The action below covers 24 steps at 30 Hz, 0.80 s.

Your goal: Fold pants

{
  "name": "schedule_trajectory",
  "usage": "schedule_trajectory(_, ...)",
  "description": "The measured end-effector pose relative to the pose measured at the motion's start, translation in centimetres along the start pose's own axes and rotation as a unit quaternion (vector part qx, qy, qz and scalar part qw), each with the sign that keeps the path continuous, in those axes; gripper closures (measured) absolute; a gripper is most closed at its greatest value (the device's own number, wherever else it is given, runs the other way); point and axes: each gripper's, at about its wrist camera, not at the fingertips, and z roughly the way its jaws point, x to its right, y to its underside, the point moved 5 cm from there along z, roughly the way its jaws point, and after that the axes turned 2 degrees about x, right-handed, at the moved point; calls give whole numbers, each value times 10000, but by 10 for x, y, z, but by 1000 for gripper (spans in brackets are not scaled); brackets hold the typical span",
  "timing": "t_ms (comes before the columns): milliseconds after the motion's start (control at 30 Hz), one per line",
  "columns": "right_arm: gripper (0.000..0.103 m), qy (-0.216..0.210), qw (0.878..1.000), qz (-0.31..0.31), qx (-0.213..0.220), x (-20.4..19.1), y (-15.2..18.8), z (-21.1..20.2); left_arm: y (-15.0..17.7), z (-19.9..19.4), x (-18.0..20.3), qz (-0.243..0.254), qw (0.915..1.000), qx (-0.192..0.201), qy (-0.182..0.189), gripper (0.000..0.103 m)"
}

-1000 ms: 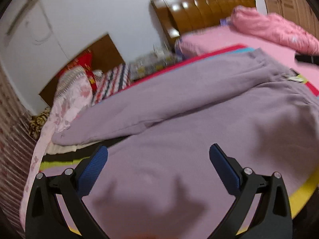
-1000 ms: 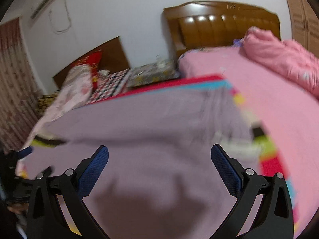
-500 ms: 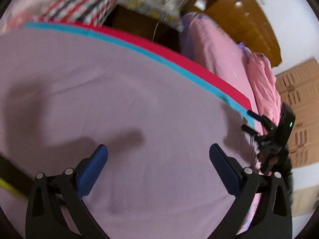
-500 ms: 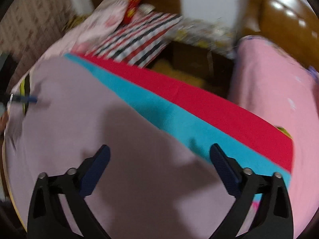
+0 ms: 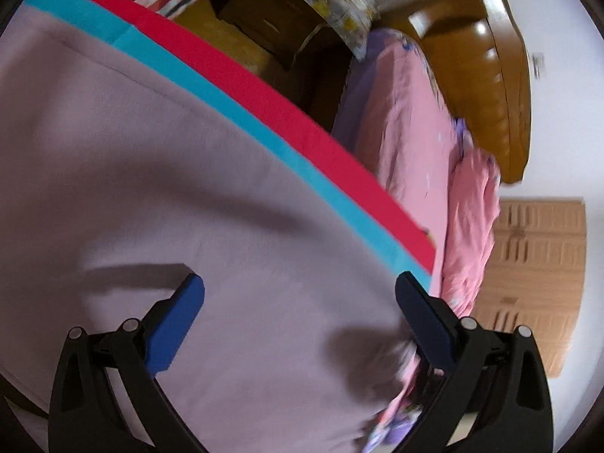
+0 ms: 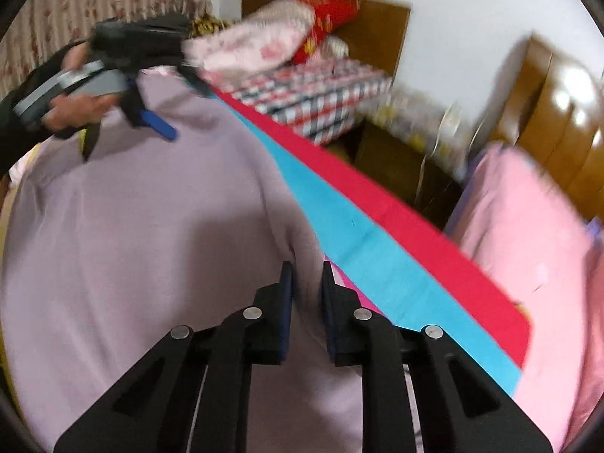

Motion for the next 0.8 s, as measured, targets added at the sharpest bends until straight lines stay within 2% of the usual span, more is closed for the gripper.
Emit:
schedule_trajectory(100,86,271,9990,-237,279,-31,8,-27,-1,4,3,-124,9999,44,-111,3)
schedule_trajectory(133,86,399,9981,-315,359,-42,12,-34,0,4,3,-163,9997,60,-184,9)
schedule_trajectory(200,86,579,9969,-311,431,-53,16,-37,8,3,1,-34,9995,-3,-325,53)
schedule_trajectory(233,86,725,9960,-267,447,-54,19,-34,13,3,0,160,9992,-18,-375,84)
schedule_trajectory(267,86,862,9949,-257,464,-55,20,-33,20,-3,0,303,9988,46,-383,91)
schedule_trajectory(367,86,1136,9918,-131,569,-60,20,-37,50,-40,13,961,9922,642,-475,94)
schedule_trajectory(433,86,1250,9892,-119,763,-71,20,-54,82,-75,23,1384,9831,1131,-408,94)
schedule_trajectory(500,84,1308,9859,-63,1042,-91,26,-81,142,-117,38,2161,9577,1869,-351,94)
schedule_trajectory(533,79,1342,9847,-24,1116,-101,33,-94,177,-134,38,2526,9423,2174,-325,94)
schedule_trajectory(567,57,1282,9854,20,1117,-117,44,-106,203,-143,32,2719,9338,2312,-264,94)
schedule_trajectory(600,41,1237,9862,99,1094,-130,58,-116,230,-146,21,2866,9289,2336,-193,93)
schedule_trajectory(633,14,1236,9858,251,1110,-145,71,-125,256,-138,3,2910,9312,2192,-145,90)
schedule_trajectory(700,11,1071,9822,1013,1165,-164,107,-145,276,-119,-32,2756,9416,1935,-10,86)
schedule_trajectory(733,11,1038,9787,1365,1132,-167,121,-149,279,-110,-47,2613,9480,1818,-15,78)
schedule_trajectory(767,11,1078,9694,1909,1108,-166,140,-154,279,-93,-65,2391,9582,1572,44,71)
schedule_trajectory(800,11,1090,9569,2443,1129,-163,156,-159,276,-83,-77,2231,9640,1439,177,68)
